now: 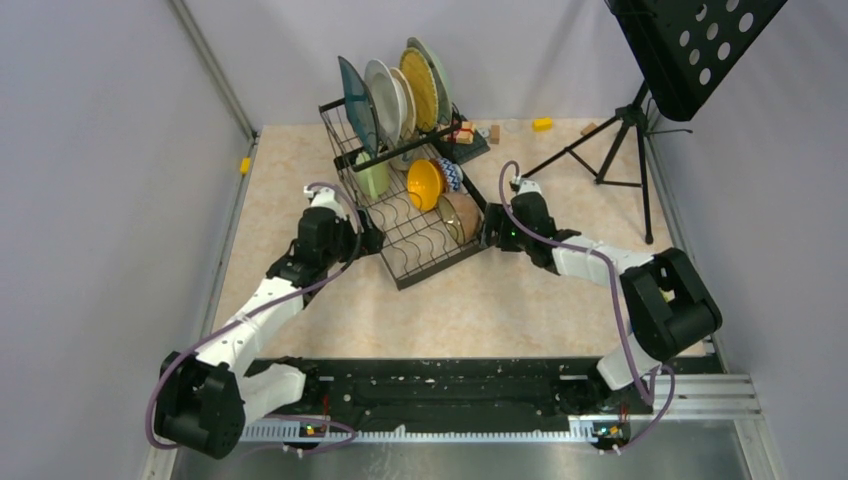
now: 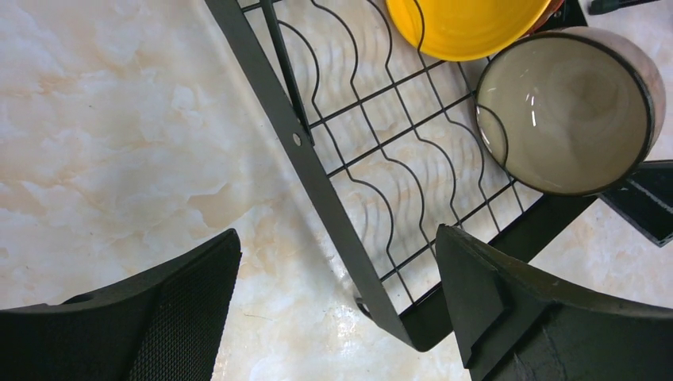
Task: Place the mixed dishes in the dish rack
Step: Move the dish rack to the center of the board.
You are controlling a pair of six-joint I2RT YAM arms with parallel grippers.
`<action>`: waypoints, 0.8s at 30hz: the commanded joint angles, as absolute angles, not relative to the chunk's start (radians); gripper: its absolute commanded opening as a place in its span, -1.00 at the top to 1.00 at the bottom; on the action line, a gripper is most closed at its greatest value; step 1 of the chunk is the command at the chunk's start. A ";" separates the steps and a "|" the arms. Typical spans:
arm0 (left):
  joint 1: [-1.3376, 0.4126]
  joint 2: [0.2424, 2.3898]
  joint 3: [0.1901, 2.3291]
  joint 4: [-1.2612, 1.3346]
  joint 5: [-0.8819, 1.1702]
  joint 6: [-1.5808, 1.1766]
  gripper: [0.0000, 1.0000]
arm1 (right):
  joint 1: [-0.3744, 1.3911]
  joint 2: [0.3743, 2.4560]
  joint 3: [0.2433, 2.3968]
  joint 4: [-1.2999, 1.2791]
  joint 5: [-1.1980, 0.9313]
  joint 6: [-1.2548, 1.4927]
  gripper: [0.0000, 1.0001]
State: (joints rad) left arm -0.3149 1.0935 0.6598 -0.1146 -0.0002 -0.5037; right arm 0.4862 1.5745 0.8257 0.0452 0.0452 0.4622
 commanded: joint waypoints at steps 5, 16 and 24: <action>-0.314 1.059 0.652 -0.080 -0.006 -0.519 -0.91 | 0.558 1.560 0.698 -0.103 -0.007 0.496 -0.64; -0.314 1.037 0.629 -0.081 -0.019 -0.511 -0.90 | 0.596 1.492 0.661 -0.114 -0.020 0.520 -0.64; -0.314 1.047 0.643 -0.086 -0.016 -0.498 -0.91 | 0.640 1.506 0.615 -0.069 -0.060 0.545 -0.63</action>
State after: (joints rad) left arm -0.3149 1.0557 0.6350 -0.1139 -0.0090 -0.5072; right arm 0.5690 1.4864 0.6861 0.1249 0.0219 0.5735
